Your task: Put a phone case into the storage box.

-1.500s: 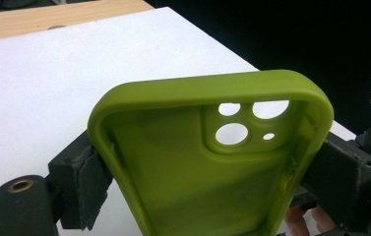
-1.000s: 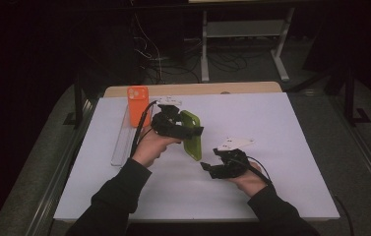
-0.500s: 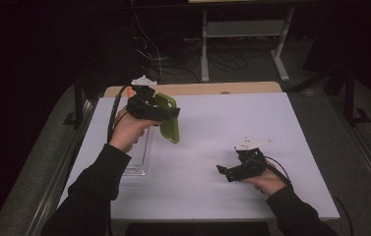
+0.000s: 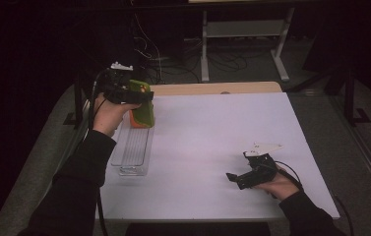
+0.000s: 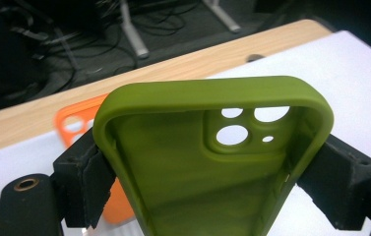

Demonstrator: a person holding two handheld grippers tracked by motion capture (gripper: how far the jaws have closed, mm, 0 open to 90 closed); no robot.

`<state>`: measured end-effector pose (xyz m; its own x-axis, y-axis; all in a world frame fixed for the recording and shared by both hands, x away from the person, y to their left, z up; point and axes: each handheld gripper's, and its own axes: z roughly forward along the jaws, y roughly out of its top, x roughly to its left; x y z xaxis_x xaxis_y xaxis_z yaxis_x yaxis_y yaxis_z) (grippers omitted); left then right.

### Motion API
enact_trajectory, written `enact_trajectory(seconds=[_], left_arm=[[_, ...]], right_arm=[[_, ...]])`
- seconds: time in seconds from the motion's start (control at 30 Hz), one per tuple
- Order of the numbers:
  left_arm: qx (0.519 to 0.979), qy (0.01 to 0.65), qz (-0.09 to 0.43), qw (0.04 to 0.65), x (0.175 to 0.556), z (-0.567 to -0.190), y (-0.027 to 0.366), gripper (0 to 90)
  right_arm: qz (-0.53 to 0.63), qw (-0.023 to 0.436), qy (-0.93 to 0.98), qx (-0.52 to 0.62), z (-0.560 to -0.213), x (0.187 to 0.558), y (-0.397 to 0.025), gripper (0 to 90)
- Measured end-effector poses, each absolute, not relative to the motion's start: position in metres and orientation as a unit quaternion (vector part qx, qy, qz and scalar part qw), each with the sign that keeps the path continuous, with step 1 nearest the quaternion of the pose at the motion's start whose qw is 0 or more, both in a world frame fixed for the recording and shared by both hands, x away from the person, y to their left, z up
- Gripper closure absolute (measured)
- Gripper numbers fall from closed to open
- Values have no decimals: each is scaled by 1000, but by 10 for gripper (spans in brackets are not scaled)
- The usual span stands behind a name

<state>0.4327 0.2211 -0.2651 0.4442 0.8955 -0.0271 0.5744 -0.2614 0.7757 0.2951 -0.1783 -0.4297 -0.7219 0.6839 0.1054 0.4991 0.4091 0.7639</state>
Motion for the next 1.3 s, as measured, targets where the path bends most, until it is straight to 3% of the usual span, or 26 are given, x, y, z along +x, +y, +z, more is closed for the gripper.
enact_trajectory(seconds=[0.53, 1.3], left_arm=[[716, 579, 249, 300, 476, -298, 224, 151], [696, 628, 244, 250, 499, -345, 227, 149]], right_arm=[[419, 114, 828, 354, -428, 294, -182, 0], [419, 120, 828, 353, -427, 293, -183, 0]])
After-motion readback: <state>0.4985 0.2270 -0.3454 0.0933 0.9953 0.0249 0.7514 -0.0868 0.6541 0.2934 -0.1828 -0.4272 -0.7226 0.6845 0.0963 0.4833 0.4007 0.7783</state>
